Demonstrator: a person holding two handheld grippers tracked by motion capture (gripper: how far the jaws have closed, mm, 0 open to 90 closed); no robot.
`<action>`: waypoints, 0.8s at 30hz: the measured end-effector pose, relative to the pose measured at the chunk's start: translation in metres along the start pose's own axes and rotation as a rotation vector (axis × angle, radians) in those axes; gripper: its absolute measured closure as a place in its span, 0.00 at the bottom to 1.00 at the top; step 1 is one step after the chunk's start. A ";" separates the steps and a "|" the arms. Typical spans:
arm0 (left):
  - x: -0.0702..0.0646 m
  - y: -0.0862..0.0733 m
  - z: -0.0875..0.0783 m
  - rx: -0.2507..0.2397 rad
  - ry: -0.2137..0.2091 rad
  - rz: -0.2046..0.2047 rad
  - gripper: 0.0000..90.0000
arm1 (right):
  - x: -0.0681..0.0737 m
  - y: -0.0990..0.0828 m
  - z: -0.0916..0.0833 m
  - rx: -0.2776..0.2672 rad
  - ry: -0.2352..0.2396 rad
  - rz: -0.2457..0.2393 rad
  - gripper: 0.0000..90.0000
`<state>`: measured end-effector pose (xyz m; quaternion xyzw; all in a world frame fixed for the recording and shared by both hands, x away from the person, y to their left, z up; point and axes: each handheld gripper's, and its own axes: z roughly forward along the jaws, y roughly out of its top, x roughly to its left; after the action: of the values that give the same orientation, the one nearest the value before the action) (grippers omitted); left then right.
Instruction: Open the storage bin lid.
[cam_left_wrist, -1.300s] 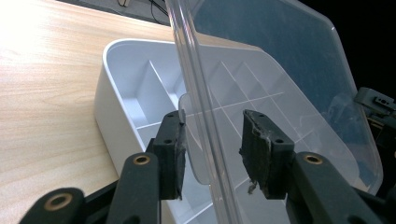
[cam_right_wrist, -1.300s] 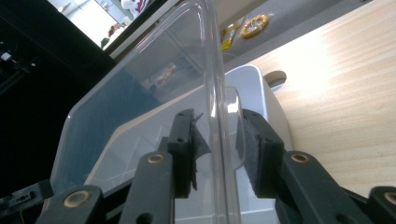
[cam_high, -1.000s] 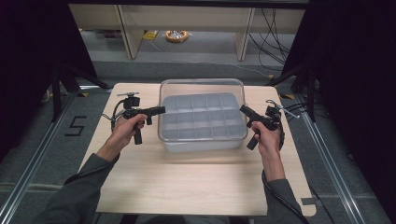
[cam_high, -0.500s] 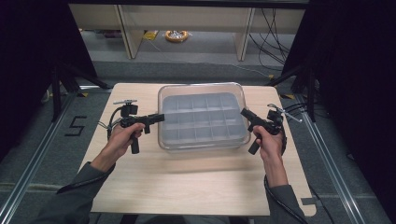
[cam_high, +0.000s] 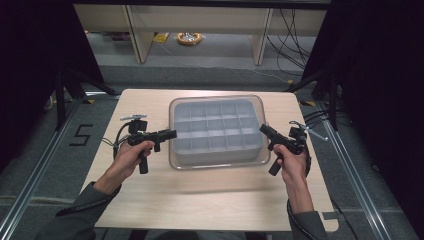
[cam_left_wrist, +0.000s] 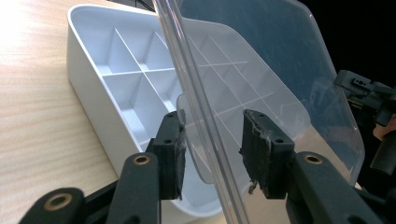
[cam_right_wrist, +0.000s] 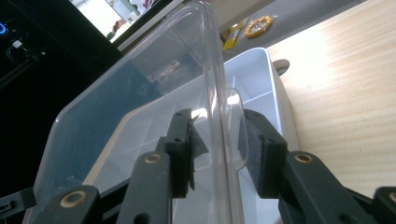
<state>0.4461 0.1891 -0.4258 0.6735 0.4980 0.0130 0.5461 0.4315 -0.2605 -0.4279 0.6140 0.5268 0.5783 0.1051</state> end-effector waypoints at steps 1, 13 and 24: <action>-0.002 -0.002 0.000 -0.014 -0.002 -0.017 0.66 | 0.001 -0.002 -0.001 0.001 0.001 0.010 0.73; -0.004 -0.015 -0.007 0.008 -0.009 0.000 0.65 | 0.001 -0.015 -0.012 0.013 0.006 -0.014 0.73; -0.012 -0.032 -0.015 0.018 -0.020 0.006 0.65 | 0.003 -0.028 -0.026 0.034 0.000 0.026 0.72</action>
<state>0.4109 0.1887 -0.4379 0.6798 0.4905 0.0033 0.5452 0.3947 -0.2587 -0.4386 0.6224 0.5286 0.5707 0.0873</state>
